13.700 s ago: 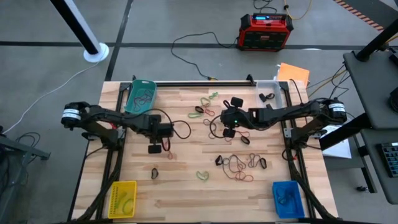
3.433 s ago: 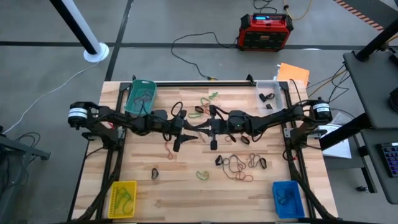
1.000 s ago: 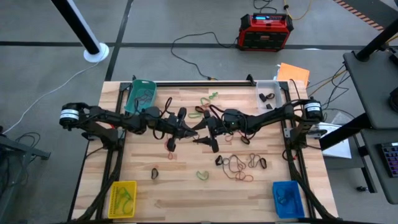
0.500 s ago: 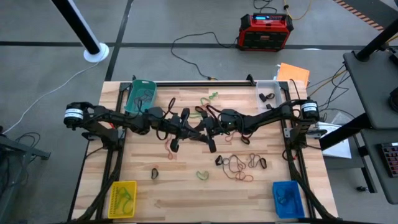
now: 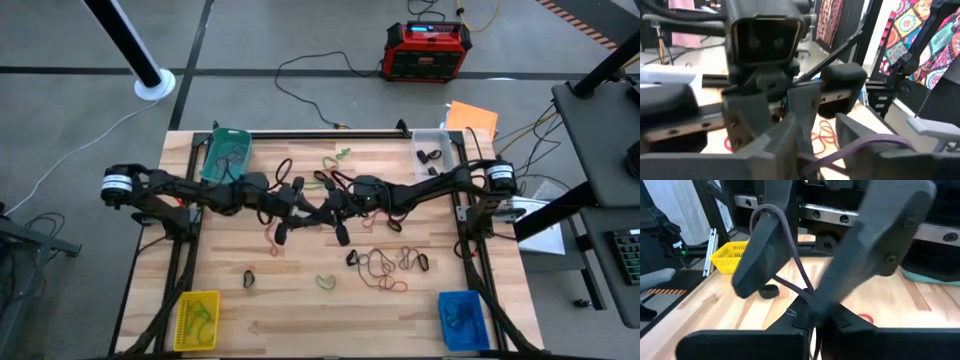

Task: Sort rubber bands into baskets
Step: Put the violet rubber band into the blue bin

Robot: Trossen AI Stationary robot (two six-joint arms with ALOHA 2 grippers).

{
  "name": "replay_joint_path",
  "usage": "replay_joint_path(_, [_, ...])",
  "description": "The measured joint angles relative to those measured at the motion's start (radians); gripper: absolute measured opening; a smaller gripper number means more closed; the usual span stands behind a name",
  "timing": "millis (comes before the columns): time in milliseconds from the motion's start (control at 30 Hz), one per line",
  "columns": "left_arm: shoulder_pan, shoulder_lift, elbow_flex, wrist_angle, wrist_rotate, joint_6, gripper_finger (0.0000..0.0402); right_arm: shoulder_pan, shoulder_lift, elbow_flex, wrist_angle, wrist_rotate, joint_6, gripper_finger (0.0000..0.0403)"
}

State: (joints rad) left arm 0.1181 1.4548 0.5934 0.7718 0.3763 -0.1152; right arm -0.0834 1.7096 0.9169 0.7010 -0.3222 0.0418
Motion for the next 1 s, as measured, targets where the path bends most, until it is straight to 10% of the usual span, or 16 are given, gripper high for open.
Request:
replay_joint_path(300, [0.038,-0.052,-0.002,-0.196,-0.003,0.002,0.0221,0.003,-0.065,0.009,-0.179,-0.001,0.000,0.0009])
replay_joint_path(700, [0.076,-0.105,0.002,-0.392,-0.187,0.028,0.0230,0.010,-0.167,0.011,-0.344,0.008,0.001,0.0009])
replay_joint_path(1000, [0.080,-0.135,0.002,-0.398,-0.264,0.062,0.0230,0.078,-0.307,0.080,-0.931,0.012,0.115,0.0009])
